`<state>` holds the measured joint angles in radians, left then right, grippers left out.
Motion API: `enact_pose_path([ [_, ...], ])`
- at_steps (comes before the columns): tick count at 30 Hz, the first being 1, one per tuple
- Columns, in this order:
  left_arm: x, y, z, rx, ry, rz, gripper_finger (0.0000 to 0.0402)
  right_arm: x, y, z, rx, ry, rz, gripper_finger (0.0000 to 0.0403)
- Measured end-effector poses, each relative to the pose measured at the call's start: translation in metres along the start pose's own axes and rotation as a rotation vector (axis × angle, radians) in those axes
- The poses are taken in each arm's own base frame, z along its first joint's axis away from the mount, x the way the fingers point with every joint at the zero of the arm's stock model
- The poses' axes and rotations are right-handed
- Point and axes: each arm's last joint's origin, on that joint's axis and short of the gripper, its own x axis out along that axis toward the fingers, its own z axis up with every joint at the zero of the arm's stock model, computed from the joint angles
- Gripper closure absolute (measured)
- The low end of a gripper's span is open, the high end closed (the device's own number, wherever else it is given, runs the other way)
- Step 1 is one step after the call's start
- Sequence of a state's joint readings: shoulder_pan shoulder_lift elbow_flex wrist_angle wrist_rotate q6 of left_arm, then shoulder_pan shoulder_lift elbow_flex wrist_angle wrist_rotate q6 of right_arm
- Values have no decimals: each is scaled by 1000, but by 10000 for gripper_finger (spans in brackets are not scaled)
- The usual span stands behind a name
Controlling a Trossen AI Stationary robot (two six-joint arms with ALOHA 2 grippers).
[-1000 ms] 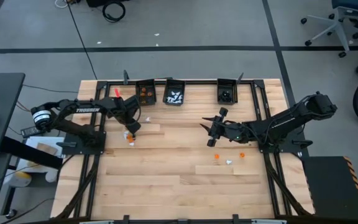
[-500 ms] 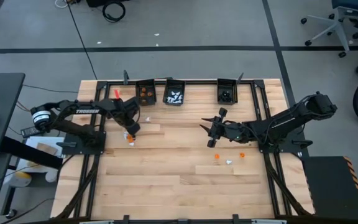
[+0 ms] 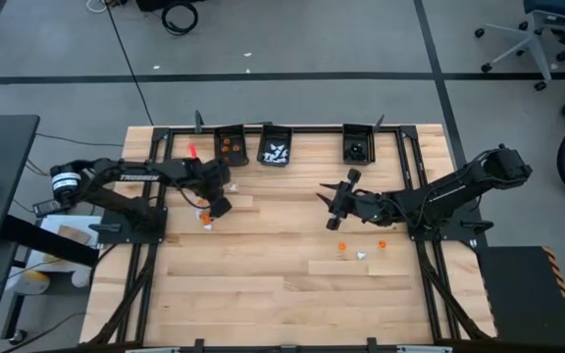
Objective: Sort Halloween decoration
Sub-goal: Put the black voodoo toy into the right black bin
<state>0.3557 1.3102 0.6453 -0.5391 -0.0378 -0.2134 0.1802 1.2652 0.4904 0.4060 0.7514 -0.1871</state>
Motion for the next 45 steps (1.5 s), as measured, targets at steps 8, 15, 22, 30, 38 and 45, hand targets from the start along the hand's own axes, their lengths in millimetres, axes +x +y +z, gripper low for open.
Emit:
enact_pose_path([
  [8,-13,-31,36,85,-194,-84,391,-4,-1,1,-6,19,-159,266],
  [15,7,-53,73,187,-259,-114,391,-14,-6,8,38,9,-338,266],
  [22,21,-74,131,329,-358,-109,390,-33,-7,11,48,38,-597,266],
  [30,44,-86,193,436,-464,-167,390,-42,-5,13,68,36,-665,266],
  [38,67,-85,240,406,-581,-190,390,-44,-3,13,79,25,-651,266],
  [45,89,-89,271,375,-648,-194,390,-48,0,18,95,1,-606,266],
])
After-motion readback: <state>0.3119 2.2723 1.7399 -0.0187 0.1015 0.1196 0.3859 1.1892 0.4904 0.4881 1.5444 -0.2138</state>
